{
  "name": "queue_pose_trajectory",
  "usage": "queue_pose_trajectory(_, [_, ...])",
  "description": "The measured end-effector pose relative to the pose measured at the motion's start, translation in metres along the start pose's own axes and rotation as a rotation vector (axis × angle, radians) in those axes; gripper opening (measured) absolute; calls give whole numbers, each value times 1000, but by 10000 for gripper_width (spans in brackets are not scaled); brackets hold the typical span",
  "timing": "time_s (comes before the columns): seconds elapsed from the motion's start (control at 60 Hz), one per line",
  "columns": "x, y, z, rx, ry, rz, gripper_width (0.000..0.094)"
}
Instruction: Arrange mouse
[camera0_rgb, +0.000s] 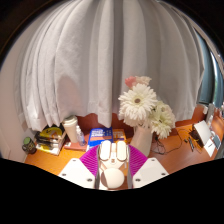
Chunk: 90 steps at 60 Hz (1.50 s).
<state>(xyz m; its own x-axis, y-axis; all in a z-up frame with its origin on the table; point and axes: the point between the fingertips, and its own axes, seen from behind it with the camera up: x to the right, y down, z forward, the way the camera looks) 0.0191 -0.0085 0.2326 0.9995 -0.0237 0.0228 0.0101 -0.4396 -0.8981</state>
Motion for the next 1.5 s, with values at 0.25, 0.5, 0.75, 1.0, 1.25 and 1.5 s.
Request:
queue_pose_trajectory(0.25, [-97,93,88,-141,-85,24,380])
queue_pose_trajectory(0.5, [-121,201,139,-288,-73,-33,378])
queue_pose_trajectory(0.75, [-124,228,147,-308,-79,-74,484])
queue_pose_trajectory(1.0, [-122,170,99,-232,-84,-35,856])
queue_pose_trajectory(1.25, [-121,93,-49,-112,-111,-10,858])
queue_pose_trajectory(1.5, [-107,99,-167,-75,-140,-45,857])
